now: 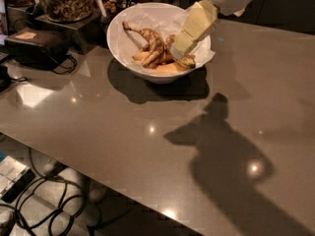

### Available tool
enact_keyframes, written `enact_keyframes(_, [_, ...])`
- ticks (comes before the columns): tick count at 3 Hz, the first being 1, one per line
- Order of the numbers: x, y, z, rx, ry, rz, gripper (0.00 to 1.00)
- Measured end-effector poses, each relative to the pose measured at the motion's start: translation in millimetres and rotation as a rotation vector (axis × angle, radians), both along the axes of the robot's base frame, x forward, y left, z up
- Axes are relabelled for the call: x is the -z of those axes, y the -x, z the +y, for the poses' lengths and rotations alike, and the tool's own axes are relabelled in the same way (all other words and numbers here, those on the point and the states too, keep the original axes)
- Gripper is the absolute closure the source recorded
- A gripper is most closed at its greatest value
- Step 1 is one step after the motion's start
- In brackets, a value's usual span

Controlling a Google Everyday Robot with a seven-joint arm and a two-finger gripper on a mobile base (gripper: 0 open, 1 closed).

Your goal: Pick banana from white bowl

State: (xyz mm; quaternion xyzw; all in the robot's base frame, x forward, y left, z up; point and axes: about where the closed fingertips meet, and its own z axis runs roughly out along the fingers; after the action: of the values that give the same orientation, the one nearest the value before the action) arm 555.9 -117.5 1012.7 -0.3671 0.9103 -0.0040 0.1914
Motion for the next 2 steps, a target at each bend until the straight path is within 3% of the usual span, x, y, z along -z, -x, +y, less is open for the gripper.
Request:
enact_keyframes(1, [12.7, -17.1, 26.4, -0.036, 0.038, 0.047, 0.0])
enact_keyframes(2, [11.3, -20.9, 30.6, -0.04, 0.027, 0.029, 0.0])
